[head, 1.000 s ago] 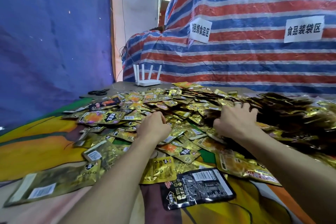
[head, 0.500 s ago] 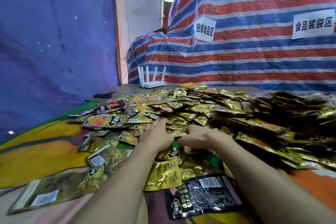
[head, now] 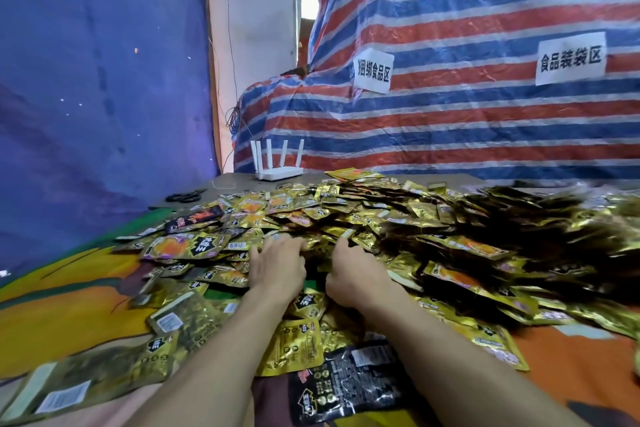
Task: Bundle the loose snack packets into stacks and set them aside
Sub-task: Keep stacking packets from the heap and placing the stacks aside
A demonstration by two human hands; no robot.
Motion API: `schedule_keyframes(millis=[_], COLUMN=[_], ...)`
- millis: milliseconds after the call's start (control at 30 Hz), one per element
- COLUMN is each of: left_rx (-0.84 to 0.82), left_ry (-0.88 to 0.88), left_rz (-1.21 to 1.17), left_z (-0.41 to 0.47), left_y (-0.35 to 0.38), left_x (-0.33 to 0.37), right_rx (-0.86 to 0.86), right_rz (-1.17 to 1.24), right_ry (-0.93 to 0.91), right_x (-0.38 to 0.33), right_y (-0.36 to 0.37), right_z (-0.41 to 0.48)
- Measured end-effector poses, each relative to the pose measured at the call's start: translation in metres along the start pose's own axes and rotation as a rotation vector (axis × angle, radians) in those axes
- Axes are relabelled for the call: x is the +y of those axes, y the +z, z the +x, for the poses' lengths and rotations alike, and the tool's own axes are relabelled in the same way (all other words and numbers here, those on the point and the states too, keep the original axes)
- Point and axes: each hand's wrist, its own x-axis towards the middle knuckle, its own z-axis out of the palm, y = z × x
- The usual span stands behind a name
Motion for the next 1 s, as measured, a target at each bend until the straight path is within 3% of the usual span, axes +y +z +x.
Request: schedule_keyframes(millis=[200, 467, 767, 1000], left_rx=[0.183, 0.434, 0.527, 0.358], left_ry=[-0.106, -0.233, -0.435, -0.57], left_rz=[-0.281, -0.642, -1.144, -1.37], left_z=[0.002, 0.007, 0.012, 0.013], left_y=[-0.015, -0.024, -0.033, -0.032], left_x=[-0.005, -0.004, -0.006, -0.013], right_rx=[-0.168, -0.022, 0.16, 0.324], right_rz=[0.02, -0.117, 0.139, 0.623], right_ry=[-0.02, -0.196, -0.098, -0.005], right_x=[0.012, 0.001, 0.009, 0.028], right_y=[-0.01, -0.004, -0.014, -0.03], right_z=[-0.002, -0.001, -0.001, 0.0])
